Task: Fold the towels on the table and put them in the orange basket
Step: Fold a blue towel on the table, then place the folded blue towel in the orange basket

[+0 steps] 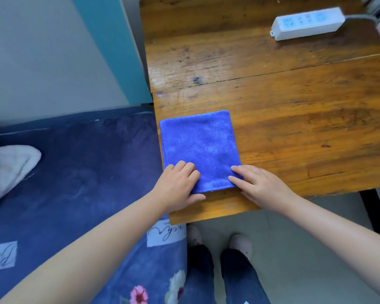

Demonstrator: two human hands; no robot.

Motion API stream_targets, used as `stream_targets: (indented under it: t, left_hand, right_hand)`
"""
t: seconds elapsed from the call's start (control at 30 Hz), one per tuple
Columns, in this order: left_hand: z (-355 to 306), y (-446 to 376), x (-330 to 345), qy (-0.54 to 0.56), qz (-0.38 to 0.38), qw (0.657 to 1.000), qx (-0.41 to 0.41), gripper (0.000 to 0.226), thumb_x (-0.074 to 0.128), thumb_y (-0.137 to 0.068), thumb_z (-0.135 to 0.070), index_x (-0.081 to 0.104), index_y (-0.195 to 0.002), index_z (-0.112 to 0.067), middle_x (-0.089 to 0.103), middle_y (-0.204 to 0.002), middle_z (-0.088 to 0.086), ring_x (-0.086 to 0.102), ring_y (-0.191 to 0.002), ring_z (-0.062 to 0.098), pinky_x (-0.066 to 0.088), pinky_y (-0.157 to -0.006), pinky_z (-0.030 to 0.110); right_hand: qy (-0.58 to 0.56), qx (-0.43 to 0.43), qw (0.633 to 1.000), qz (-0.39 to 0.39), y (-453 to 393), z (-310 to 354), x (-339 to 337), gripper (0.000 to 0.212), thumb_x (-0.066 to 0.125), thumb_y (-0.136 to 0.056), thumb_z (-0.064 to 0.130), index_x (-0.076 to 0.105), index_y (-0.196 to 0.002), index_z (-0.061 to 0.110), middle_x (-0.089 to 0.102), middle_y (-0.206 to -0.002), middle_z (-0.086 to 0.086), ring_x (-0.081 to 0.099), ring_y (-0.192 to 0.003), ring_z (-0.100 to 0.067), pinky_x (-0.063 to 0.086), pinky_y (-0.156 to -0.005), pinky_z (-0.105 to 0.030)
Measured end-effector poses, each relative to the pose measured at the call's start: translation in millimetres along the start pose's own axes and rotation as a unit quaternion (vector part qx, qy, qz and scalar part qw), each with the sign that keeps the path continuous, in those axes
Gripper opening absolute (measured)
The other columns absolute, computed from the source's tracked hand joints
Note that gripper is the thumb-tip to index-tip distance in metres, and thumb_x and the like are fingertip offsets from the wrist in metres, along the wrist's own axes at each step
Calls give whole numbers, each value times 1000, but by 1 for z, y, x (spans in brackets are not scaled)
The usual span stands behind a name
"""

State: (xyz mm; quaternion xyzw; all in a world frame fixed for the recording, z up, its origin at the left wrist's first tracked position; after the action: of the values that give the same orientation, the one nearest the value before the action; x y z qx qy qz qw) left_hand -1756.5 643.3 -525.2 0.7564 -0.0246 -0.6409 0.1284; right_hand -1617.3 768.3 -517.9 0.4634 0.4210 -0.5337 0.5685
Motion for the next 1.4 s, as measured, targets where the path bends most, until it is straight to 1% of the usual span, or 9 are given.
stream_targets:
  t: [0.23,0.47,0.53,0.63,0.77,0.93,1.07,1.2,1.4]
  left_hand:
    - [-4,10,14,9,35,995,-93,55,54,-83,-52,44,-118,-10,43,-126,3,42,-113,23,34,-85,32]
    - [-9,16,8,50,55,983,-168,46,57,-87,-36,48,-118,-4,47,-127,9,44,-114,24,37,-93,32]
    - [-16,18,-1,32,30,985,-167,45,76,-71,-32,59,-100,-1,60,-108,12,58,-97,25,48,-82,32]
    - [-29,28,-11,-25,9,969,-247,48,91,-29,-32,67,-66,-14,66,-70,-3,65,-64,15,56,-68,34]
    - [-61,37,-19,-58,-55,935,-346,42,81,-22,-1,60,-55,-16,57,-55,-4,60,-53,15,55,-73,47]
    - [-88,60,-48,20,-102,913,-395,35,81,-29,-4,57,-53,-10,57,-53,3,56,-50,20,45,-50,19]
    - [-104,124,-59,176,-112,826,-523,8,53,-84,-14,54,-82,-6,57,-90,11,47,-91,28,42,-74,35]
    - [-141,212,-77,213,-213,746,-594,14,60,-85,-18,68,-93,-10,65,-88,7,50,-89,29,41,-79,36]
    - [-248,356,-77,201,-297,609,-707,21,66,-81,-12,70,-102,-13,65,-91,11,56,-92,25,25,-63,22]
  right_hand:
    - [104,-40,993,-24,-22,13,-8,14,67,-59,-9,70,-66,3,73,-85,-19,69,-67,-28,57,-56,-30]
    - [148,-78,985,32,-33,15,-14,21,68,-46,-11,64,-56,7,72,-71,-12,62,-48,-21,49,-41,-22]
    - [95,-35,993,56,-34,10,-22,24,74,-42,-10,64,-61,1,70,-69,-13,64,-53,-26,48,-40,-24]
    - [-8,0,994,109,-34,0,-30,12,55,-72,-5,60,-84,-6,64,-83,-22,62,-75,-34,44,-56,-34]
    - [-44,-51,992,105,-29,-11,-58,23,52,-79,5,62,-99,-2,67,-93,-19,62,-86,-33,43,-67,-34]
    - [-62,-112,987,101,-28,-11,-95,27,51,-81,6,62,-105,1,65,-99,-16,57,-95,-33,39,-72,-34]
    - [-97,-189,972,102,-38,34,-121,27,50,-81,-1,61,-106,-2,63,-100,-18,54,-97,-33,41,-78,-36]
    - [-138,-272,946,109,-34,108,-130,38,43,-79,-9,58,-113,0,62,-112,-17,54,-107,-30,41,-89,-34]
    - [-171,-414,885,124,28,257,-129,35,48,-80,-11,59,-113,-3,62,-112,-20,57,-103,-34,40,-87,-33]
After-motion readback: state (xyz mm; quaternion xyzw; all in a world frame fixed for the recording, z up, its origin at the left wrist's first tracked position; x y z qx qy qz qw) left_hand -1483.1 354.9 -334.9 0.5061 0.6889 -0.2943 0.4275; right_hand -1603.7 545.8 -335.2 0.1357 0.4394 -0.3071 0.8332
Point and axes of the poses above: each hand's wrist, its own y-axis away from the middle knuckle, its own x-axis out of the palm, z = x × y, the point moved 4 cm from there along -y, towards the middle knuckle
